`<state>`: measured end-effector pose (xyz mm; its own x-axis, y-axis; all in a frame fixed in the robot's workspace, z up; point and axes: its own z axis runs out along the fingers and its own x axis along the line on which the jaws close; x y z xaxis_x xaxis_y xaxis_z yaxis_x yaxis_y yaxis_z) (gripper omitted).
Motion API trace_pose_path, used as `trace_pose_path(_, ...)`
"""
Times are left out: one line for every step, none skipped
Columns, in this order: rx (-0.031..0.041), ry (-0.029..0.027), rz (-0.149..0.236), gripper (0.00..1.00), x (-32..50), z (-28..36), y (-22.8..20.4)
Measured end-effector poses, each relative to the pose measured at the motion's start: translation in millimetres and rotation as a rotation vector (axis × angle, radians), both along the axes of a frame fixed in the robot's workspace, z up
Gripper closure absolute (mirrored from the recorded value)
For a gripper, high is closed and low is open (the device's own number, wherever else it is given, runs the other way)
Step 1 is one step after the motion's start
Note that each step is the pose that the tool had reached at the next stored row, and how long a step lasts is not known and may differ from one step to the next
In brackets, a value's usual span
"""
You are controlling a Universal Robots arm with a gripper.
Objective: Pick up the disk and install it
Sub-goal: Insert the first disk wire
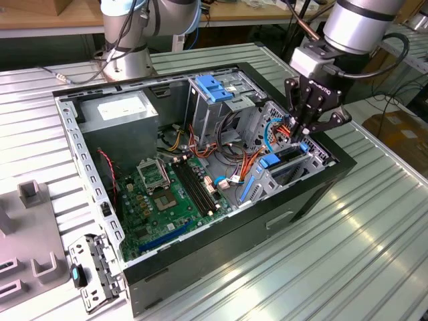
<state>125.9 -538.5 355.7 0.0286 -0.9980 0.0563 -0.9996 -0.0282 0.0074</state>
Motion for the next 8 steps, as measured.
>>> trace_pose_path(0.0021, -0.0001, 0.000, 0.83, -1.4, -0.2, -1.9)
trace_pose_path(0.0028, -0.0003, 0.001, 0.83, -2.8, -0.4, -3.2)
trace_pose_path(0.0033, -0.0006, 0.001, 0.83, -4.2, -0.6, -4.2)
trace_pose_path(0.0037, -0.0012, 0.001, 0.83, -4.7, -1.1, -4.3)
trace_pose_path(0.0034, -0.0027, 0.001, 0.83, -4.9, -1.6, -4.3)
trace_pose_path(0.0031, -0.0051, 0.001, 0.83, -5.0, -2.1, -4.3)
trace_pose_path(0.0031, -0.0080, 0.001, 0.83, -5.1, -2.6, -4.3)
trace_pose_path(0.0033, -0.0117, 0.002, 0.83, -5.3, -3.2, -4.4)
